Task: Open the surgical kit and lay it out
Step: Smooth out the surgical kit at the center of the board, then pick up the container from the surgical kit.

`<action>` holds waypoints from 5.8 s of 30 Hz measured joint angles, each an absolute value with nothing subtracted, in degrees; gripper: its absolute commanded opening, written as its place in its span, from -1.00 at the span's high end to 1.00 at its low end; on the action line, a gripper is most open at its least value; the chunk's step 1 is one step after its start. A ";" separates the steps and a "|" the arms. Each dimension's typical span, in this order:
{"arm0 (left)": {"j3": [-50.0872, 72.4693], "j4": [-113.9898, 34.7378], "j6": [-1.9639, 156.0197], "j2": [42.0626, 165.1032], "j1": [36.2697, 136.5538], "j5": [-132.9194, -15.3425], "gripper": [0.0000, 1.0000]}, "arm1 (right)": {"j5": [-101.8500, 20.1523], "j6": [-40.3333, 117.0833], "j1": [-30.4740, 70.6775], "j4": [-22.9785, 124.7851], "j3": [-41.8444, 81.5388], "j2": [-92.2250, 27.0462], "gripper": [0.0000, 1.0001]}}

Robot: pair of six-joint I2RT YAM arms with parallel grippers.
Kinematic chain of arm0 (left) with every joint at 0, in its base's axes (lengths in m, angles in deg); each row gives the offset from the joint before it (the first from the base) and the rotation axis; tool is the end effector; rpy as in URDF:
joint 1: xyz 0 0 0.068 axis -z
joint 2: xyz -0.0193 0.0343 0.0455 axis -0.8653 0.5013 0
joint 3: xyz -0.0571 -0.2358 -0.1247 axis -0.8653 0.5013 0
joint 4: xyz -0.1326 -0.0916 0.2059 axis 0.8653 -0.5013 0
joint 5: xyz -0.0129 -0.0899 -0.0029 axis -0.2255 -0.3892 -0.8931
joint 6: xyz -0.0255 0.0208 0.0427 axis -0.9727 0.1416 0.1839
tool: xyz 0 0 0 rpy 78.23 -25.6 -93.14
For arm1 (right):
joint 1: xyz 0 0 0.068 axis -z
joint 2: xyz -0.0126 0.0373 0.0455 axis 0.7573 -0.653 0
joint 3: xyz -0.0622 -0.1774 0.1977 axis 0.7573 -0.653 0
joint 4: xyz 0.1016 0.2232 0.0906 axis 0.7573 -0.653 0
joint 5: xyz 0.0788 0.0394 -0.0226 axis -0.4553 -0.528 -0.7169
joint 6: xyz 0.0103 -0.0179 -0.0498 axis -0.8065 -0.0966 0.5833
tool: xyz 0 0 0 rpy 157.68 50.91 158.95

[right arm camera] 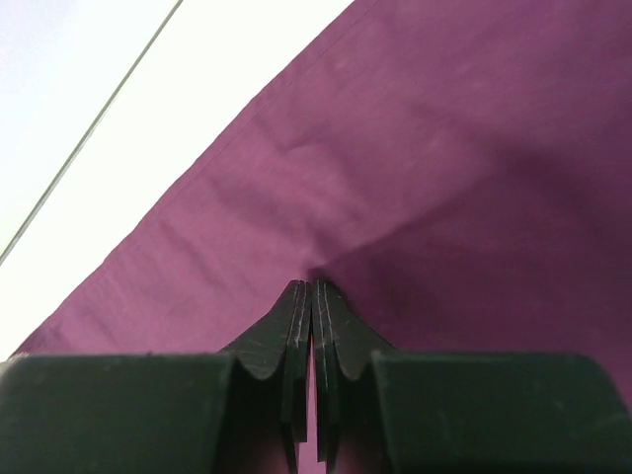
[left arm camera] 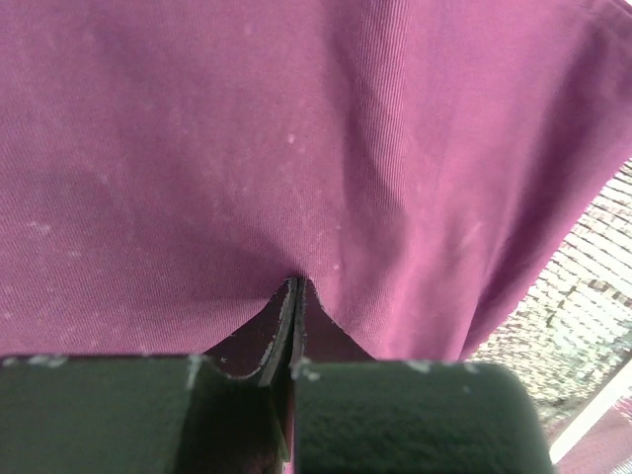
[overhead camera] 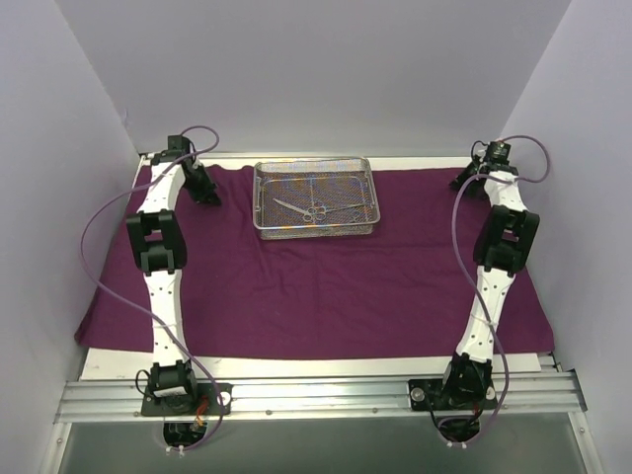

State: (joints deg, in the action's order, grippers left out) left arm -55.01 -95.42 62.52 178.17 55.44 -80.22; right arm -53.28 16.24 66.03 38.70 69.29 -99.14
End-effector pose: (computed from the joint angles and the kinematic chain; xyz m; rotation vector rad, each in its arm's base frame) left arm 0.5450 0.0338 0.1564 -0.6472 2.6540 -0.4496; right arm 0.5587 -0.1559 0.1541 0.6637 2.0857 0.5027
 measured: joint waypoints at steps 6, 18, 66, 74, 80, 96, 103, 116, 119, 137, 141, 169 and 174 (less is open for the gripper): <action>-46.79 -90.53 57.87 174.48 57.72 -82.75 0.95 | -52.13 17.46 67.86 35.82 74.69 -101.72 0.97; -28.69 -89.89 51.75 164.01 51.22 -81.44 0.95 | -52.91 19.78 68.15 34.92 77.07 -103.01 0.92; -44.99 -98.44 59.13 171.88 49.06 -80.26 0.25 | -36.85 22.34 65.46 28.67 57.12 -88.61 1.00; -43.84 -96.54 56.66 172.20 49.45 -85.18 0.25 | -29.94 24.74 66.24 27.07 59.26 -89.68 1.00; -42.72 -94.57 54.89 172.20 50.81 -88.37 0.24 | -29.24 26.27 66.51 25.46 61.64 -90.84 1.00; -27.84 -88.95 51.37 164.14 44.82 -87.85 0.22 | -31.05 28.48 66.00 23.25 65.18 -92.61 1.00; -30.74 -89.41 52.27 164.75 42.57 -85.46 0.11 | -31.84 28.65 65.63 23.18 65.79 -92.82 1.00; -30.02 -89.30 56.77 157.89 45.28 -81.33 -0.18 | -37.07 26.62 62.62 22.31 65.92 -92.15 0.13; -30.96 -89.63 58.72 155.92 46.07 -79.74 -0.18 | -39.69 26.01 61.15 22.13 65.90 -91.32 0.10; -59.60 -95.84 57.52 180.73 45.78 -84.09 0.28 | -51.38 15.98 60.30 30.35 52.42 -86.73 1.00; -64.08 -96.49 56.18 183.68 45.06 -86.73 0.27 | -51.62 15.41 60.74 30.51 53.46 -87.38 1.00; -50.70 -87.97 53.32 164.58 52.12 -92.37 -0.40 | -56.74 19.10 54.24 28.56 67.08 -88.21 -0.39; -47.57 -88.01 53.25 165.06 57.28 -93.35 -0.40 | -59.25 19.10 51.14 30.11 68.50 -88.21 -0.40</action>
